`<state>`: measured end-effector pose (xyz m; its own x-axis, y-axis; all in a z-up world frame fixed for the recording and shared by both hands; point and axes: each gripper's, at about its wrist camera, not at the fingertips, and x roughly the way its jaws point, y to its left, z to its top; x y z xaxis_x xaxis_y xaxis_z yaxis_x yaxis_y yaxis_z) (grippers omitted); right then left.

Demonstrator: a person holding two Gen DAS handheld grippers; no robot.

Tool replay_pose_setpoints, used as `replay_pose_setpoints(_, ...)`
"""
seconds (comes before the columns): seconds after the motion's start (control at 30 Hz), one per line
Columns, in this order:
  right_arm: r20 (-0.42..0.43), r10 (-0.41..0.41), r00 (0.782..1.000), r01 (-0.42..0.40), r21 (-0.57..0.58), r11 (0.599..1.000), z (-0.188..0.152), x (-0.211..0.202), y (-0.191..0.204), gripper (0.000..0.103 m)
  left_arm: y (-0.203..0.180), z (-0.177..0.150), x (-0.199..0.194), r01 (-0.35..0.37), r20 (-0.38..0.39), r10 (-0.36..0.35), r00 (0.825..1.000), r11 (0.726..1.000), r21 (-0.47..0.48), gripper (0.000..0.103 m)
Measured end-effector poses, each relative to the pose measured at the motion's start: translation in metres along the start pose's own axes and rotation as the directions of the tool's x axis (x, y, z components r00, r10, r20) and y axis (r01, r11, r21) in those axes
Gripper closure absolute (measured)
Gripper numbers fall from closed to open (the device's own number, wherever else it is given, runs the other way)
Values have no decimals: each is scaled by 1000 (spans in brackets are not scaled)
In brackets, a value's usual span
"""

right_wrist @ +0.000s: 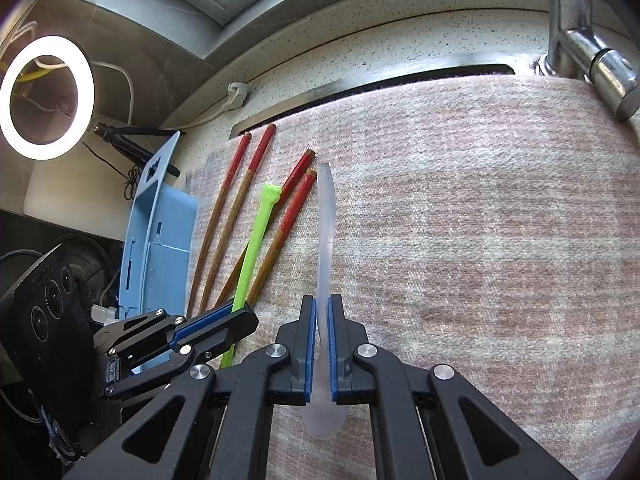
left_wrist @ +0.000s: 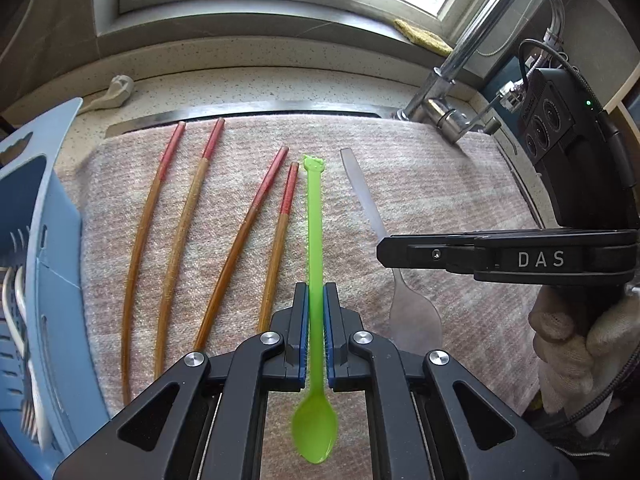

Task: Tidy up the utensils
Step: 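Carry the clear plastic spoon into the blue drainer and open the left tool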

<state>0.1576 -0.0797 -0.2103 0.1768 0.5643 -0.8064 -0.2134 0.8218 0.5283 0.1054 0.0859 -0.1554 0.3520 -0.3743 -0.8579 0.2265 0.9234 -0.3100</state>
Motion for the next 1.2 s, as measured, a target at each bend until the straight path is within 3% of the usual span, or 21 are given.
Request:
replay_pose_setpoints(0.3,57,68,996,-66,-48,997,10,-30,35,98,22,-3,-60,6,108,-2,994,999,-32,97)
replay_pose_setpoints(0.6,46,154,987,-146,-139,979,16,-21,102,98,74,-19,-118,-83,203,109,973,988,-134,98)
replay_pose_setpoints(0.87,-17,213,977,-212,-163,963,11,16,158,98,131,-51,-141,-159,197,212,957,954,-255,98)
replay_pose_setpoints(1.2,-118,198,973,-218,-192,957,-4,78,210,98,170,-85,-137,-172,154,235,960,925,-339,98)
